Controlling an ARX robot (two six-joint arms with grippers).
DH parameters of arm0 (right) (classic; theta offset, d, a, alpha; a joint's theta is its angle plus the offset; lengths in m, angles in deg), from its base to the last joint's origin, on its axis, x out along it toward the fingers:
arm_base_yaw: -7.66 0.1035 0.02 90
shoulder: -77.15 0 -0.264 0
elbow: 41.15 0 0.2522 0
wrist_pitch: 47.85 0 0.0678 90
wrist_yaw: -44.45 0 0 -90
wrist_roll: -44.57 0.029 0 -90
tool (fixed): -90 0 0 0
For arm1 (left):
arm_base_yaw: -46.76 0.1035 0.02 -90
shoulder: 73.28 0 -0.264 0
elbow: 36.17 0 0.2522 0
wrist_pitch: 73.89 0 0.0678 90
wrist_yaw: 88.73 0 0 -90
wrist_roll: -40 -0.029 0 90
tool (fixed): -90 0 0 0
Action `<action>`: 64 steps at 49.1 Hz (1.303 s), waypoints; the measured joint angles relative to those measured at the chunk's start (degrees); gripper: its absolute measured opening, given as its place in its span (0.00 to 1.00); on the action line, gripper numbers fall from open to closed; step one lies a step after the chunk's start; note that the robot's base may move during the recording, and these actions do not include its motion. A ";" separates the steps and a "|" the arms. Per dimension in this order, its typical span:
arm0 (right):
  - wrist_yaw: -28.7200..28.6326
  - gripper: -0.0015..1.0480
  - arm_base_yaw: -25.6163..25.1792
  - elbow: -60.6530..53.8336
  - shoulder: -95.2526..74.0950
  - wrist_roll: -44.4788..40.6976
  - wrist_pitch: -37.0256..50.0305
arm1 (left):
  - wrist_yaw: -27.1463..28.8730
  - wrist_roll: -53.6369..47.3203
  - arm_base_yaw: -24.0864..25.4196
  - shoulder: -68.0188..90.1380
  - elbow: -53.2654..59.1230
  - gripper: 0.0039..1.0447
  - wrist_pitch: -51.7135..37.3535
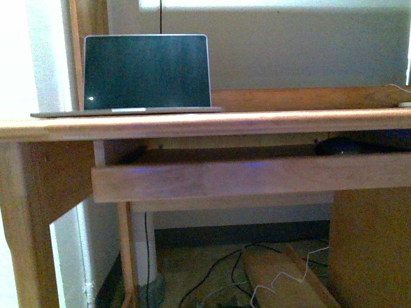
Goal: Place mouse
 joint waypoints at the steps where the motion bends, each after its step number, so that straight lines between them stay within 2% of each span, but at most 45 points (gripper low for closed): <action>1: 0.02 0.93 0.00 0.00 0.00 0.00 0.00 | -0.02 0.00 0.00 0.00 0.00 0.93 0.00; 17: 0.02 0.93 0.00 0.00 0.00 -0.02 0.00 | -0.02 0.00 0.00 0.00 0.00 0.93 0.00; 18: 0.02 0.93 0.00 0.00 -0.02 -0.02 0.00 | -0.87 1.01 0.22 0.31 -0.13 0.93 0.55; 20: 0.02 0.93 0.00 0.00 -0.02 -0.02 0.00 | -6.47 6.10 1.38 3.19 -2.80 0.93 6.97; 23: 0.00 0.93 0.00 0.00 0.00 -0.02 0.00 | -9.42 11.63 1.44 7.82 -4.92 0.93 11.61; 28: 0.09 0.93 0.00 0.00 0.00 0.00 0.00 | -9.88 14.03 1.44 19.21 -6.49 0.93 7.52; 32: 0.02 0.93 0.00 0.00 0.00 -0.02 0.00 | -7.56 8.07 3.65 31.41 -8.85 0.93 -3.23; 38: 0.02 0.93 0.00 0.00 0.00 0.00 0.00 | -3.43 -11.76 5.27 53.64 -12.90 0.93 -28.92; 39: 0.02 0.93 0.00 0.00 0.00 0.00 0.00 | -3.50 -13.29 5.25 55.21 -13.14 0.93 -30.75; 41: 0.02 0.93 0.00 0.00 0.00 0.00 0.00 | -4.57 -19.39 5.25 61.88 -14.29 0.93 -38.73; 44: 0.04 0.93 0.00 0.00 0.00 0.00 0.00 | -7.23 -27.52 5.20 68.37 -15.72 0.93 -45.94; 47: 0.02 0.93 0.00 0.00 0.00 -0.02 0.00 | -11.39 -39.80 4.66 78.38 -19.04 0.93 -55.10; 49: 0.02 0.93 0.00 0.00 0.00 -0.02 0.00 | -12.98 -43.82 4.22 81.79 -20.61 0.93 -56.83; 53: 0.02 0.93 0.00 0.00 0.00 0.00 0.00 | -18.82 -57.96 2.27 90.03 -25.20 0.93 -57.35; 64: 0.02 0.93 0.00 0.00 0.00 0.00 0.00 | -24.24 -73.26 -2.82 99.71 -34.21 0.93 -55.25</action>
